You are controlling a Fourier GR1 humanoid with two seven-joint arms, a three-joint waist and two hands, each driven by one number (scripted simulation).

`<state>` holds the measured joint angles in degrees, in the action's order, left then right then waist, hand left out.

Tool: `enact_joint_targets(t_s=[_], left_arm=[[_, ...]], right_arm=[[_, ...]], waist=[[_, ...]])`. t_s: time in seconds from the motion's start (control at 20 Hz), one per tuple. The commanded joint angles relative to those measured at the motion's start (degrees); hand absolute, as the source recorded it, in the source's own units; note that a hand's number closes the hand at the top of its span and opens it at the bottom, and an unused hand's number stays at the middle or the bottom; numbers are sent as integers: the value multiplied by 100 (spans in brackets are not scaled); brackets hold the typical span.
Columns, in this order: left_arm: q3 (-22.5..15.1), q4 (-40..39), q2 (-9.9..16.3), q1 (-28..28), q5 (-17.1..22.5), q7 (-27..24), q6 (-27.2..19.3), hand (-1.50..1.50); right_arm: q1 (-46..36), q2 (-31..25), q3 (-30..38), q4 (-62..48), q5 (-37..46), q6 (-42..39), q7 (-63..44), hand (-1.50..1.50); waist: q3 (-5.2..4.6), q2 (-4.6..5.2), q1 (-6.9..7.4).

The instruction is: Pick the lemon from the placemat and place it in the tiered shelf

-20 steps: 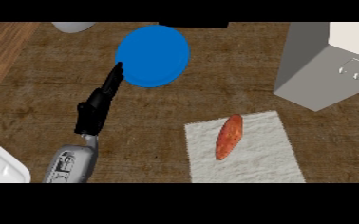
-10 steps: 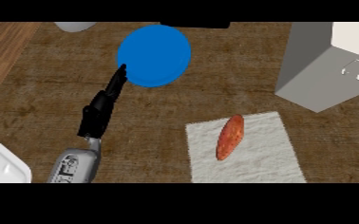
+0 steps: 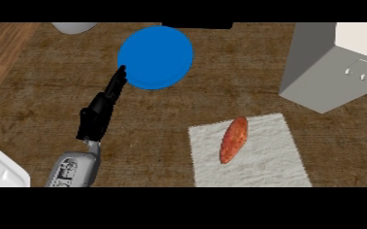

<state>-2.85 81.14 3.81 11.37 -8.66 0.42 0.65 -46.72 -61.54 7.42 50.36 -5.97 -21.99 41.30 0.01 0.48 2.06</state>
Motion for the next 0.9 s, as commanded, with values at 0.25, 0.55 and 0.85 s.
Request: enact_joint_targets(t_s=[0.25, 0.55, 0.85], left_arm=[[6, 83, -5, -80, -36, 24, -24, 0], [178, 246, 203, 18, 123, 192, 183, 0], [49, -327, -101, 225, -61, -150, -38, 0]], right_arm=[[-591, 1072, 22, -978, -305, -580, -24, 150], [-1109, 1174, 44, -1838, -75, -765, 228, 150], [-1725, 1336, -39, -2461, 239, -623, 339, 150]], waist=[[4, -9, -30], [6, 8, -14], [6, 63, 30]])
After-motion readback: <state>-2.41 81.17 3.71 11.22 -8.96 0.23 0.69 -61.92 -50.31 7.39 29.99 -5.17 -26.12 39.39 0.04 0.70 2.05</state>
